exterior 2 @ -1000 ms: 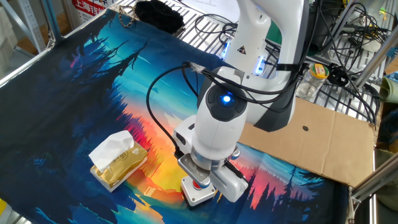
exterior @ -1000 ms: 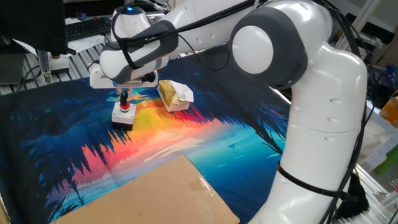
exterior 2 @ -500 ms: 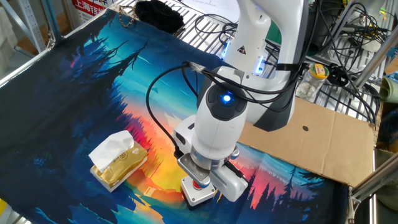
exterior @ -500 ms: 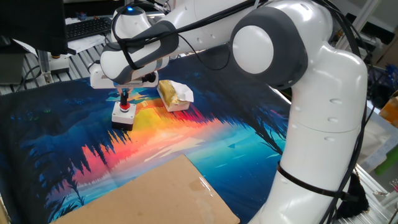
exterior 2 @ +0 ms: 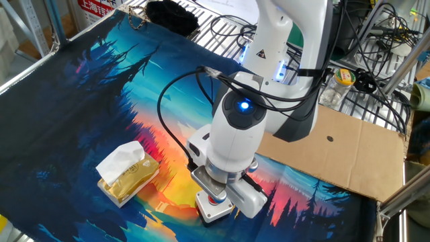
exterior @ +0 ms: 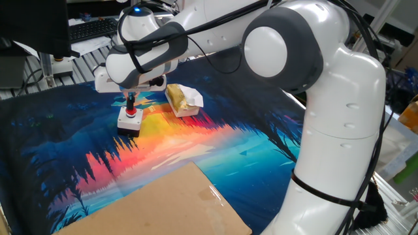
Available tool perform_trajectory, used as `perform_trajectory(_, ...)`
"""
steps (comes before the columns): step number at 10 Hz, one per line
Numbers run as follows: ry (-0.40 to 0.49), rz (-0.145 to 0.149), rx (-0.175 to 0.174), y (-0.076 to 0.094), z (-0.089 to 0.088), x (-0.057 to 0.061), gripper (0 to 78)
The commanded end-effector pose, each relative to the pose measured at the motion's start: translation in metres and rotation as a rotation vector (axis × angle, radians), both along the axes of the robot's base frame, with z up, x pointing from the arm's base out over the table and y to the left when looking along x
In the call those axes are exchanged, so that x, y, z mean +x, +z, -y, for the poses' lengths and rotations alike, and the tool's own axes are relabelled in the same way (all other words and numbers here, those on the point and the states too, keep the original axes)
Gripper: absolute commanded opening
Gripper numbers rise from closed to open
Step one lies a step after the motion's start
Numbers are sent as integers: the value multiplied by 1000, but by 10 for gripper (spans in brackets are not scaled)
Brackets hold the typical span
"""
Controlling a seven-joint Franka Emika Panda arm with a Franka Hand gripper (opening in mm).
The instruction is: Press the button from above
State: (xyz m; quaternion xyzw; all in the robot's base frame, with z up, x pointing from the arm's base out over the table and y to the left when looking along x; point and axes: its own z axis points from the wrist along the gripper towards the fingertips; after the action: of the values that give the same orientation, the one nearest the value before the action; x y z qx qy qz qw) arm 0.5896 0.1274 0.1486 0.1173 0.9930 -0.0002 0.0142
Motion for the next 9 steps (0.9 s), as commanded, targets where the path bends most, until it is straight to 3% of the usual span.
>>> perform_trajectory(1, 0, -50, -18, -64, 10, -19, 0)
perform_trajectory(4, -10, -53, -17, -53, 9, -19, 0)
perform_trajectory(5, -22, -61, -3, -23, 9, -16, 0)
perform_trajectory(6, -19, -66, 1, -4, 7, -15, 0)
perform_trajectory(7, -21, -68, 1, 3, 6, -13, 0)
perform_trajectory(9, -51, -84, 11, 39, -6, -4, 0)
